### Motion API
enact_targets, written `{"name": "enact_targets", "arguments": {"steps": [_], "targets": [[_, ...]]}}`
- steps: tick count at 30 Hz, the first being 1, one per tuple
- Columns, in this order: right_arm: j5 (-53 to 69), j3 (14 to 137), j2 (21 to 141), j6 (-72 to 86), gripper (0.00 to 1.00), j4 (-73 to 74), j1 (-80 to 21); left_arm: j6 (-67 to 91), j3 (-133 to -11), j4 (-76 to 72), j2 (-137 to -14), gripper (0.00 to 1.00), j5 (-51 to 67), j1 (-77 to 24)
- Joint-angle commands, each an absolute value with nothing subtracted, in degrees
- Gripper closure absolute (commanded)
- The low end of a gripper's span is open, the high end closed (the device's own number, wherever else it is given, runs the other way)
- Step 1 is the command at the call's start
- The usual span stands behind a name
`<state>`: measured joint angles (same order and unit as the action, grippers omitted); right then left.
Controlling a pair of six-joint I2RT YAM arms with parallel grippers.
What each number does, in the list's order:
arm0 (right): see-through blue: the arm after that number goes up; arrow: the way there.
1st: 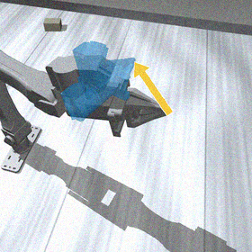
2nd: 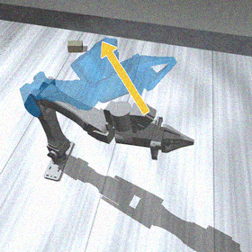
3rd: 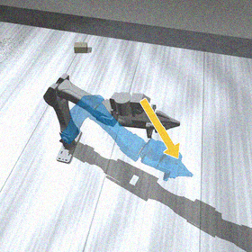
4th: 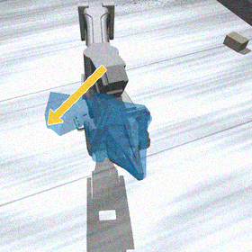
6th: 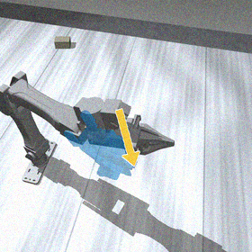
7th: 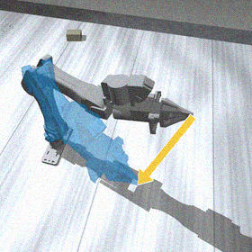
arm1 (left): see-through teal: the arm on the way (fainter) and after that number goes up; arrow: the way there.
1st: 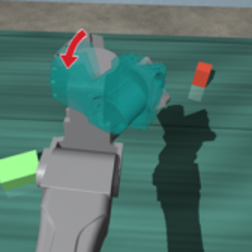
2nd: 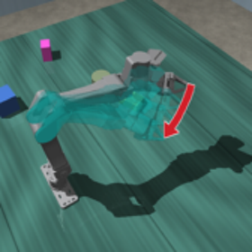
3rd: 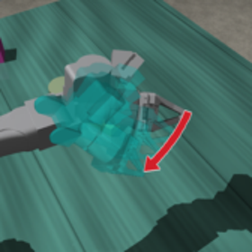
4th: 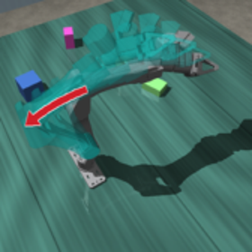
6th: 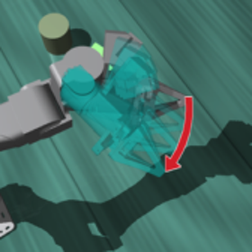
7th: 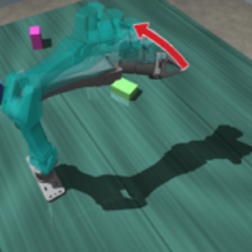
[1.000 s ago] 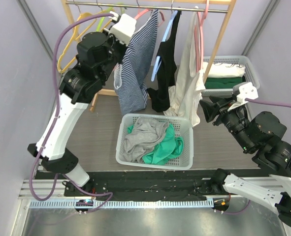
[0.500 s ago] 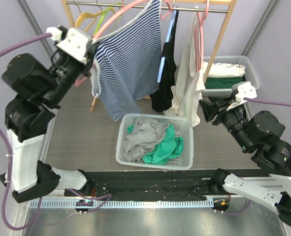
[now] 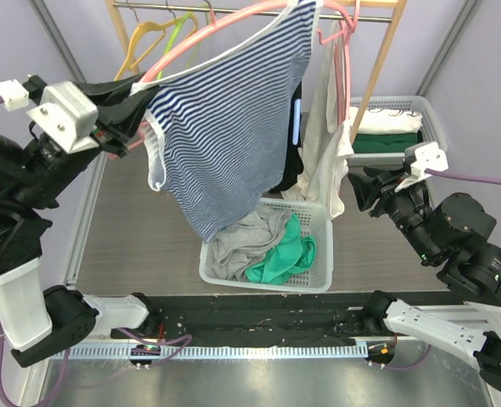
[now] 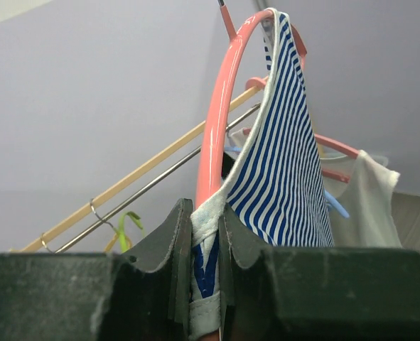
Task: Remove the tank top from the hanger
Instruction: Pick up the hanger from the clothesline.
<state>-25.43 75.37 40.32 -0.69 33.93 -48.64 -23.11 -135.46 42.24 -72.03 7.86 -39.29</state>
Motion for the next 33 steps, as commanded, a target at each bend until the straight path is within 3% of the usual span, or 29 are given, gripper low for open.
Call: {"name": "enact_targets", "arguments": {"steps": [1, 15, 21, 29, 33], "targets": [[-27.1, 77.2, 39.6, -0.1, 0.56, 33.3, -48.6, -21.4, -137.4, 40.9, -70.6, 0.98, 18.0, -38.8], [-27.7, 77.3, 38.4, 0.4, 0.57, 33.5, -48.6, -22.7, -139.9, 45.5, -72.7, 1.0, 24.5, -38.6], [-22.0, 79.6, 37.5, 0.5, 0.57, 33.5, -48.6, -24.7, -134.6, 48.0, -72.9, 1.0, 25.3, -38.6], [-11.3, 81.1, 35.4, 3.5, 0.43, 32.3, -48.6, -25.0, -125.7, 50.6, -70.4, 1.0, 26.5, -38.6], [-11.7, 79.3, 35.2, 5.3, 0.42, 29.5, -48.6, -23.6, -124.1, 51.0, -69.9, 1.0, 27.7, -38.1]]}}
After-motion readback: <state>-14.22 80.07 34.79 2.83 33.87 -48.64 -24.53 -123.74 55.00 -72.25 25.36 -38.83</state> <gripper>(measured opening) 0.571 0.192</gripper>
